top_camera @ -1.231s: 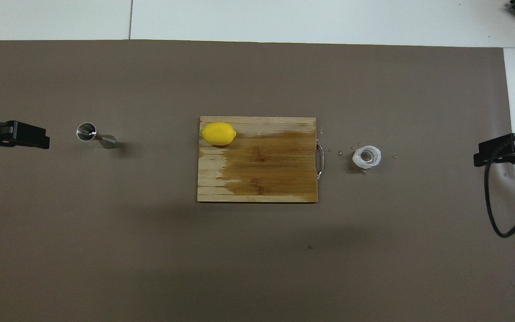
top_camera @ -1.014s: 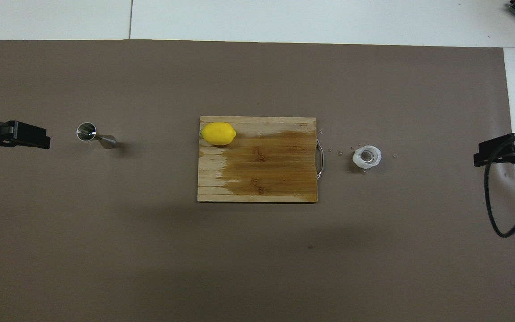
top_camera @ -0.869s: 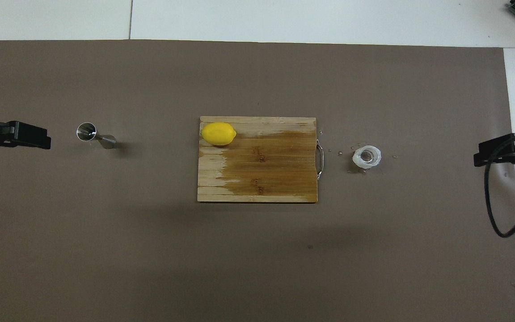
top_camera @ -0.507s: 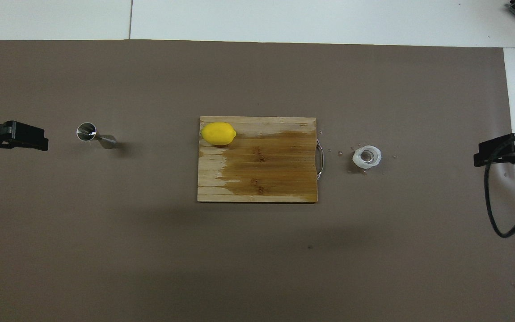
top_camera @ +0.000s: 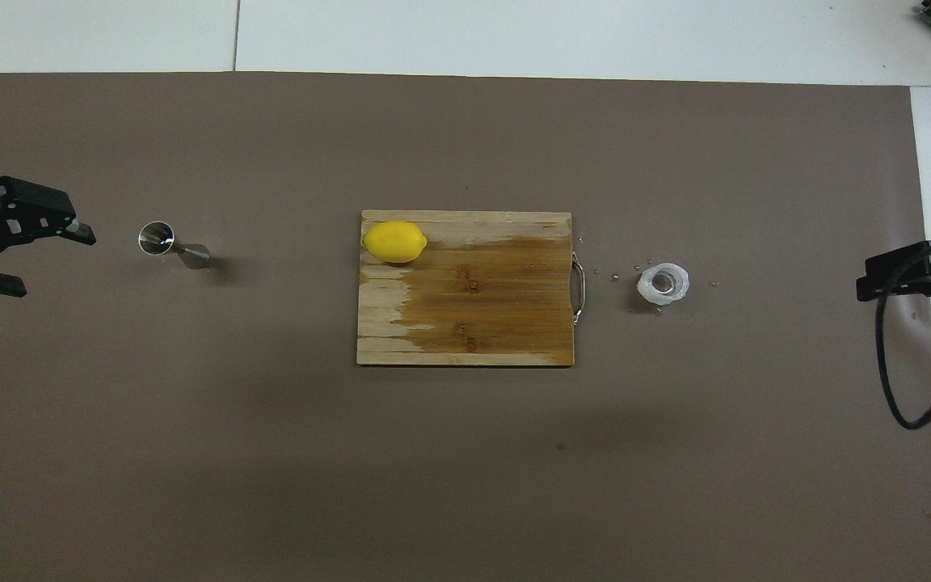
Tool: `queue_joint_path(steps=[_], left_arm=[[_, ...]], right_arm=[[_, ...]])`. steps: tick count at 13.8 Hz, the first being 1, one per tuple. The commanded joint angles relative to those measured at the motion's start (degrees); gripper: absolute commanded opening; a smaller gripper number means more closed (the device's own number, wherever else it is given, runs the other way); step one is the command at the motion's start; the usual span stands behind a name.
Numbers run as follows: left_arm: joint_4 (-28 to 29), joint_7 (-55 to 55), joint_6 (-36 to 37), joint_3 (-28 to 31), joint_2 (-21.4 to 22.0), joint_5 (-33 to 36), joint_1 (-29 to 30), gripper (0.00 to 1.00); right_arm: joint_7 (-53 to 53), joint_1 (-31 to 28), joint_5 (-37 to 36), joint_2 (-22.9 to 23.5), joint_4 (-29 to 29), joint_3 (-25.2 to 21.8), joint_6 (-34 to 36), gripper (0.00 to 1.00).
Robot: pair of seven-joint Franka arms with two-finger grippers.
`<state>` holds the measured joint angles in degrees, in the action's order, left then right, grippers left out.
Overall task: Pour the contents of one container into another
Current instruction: 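Reach the left gripper to the small metal cup and grasp it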
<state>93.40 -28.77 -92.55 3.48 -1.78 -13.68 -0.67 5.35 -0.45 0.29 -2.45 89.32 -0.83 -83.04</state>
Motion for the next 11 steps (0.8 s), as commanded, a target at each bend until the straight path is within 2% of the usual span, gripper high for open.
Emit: queue_joint_path(steps=[1, 4, 6, 8, 11], left_arm=[[-5.68, -12.84, 0.88, -0.32, -6.37, -2.31, 1.03, 1.00], [-7.26, -22.36, -1.13, -0.23, -11.12, -8.00, 4.52, 1.00], [-7.09, -27.44, -4.91, -0.23, -13.14, -11.28, 6.47, 1.00], [-9.72, -31.42, -3.87, -0.23, -17.80, -13.99, 8.92, 1.00], [-9.82, -35.19, -3.51, -0.31, -21.75, -18.93, 11.39, 1.00]], right_arm=[[0.45, -0.34, -0.81, -0.89, 0.85, 0.30, -0.37, 1.00], [0.45, -0.34, -0.81, -0.89, 0.85, 0.30, -0.37, 1.00], [0.45, -0.34, -0.81, -0.89, 0.94, 0.30, -0.37, 1.00], [0.45, -0.34, -0.81, -0.89, 0.94, 0.30, -0.37, 1.00], [0.45, -0.34, -0.73, -0.89, 0.85, 0.30, -0.37, 1.00]])
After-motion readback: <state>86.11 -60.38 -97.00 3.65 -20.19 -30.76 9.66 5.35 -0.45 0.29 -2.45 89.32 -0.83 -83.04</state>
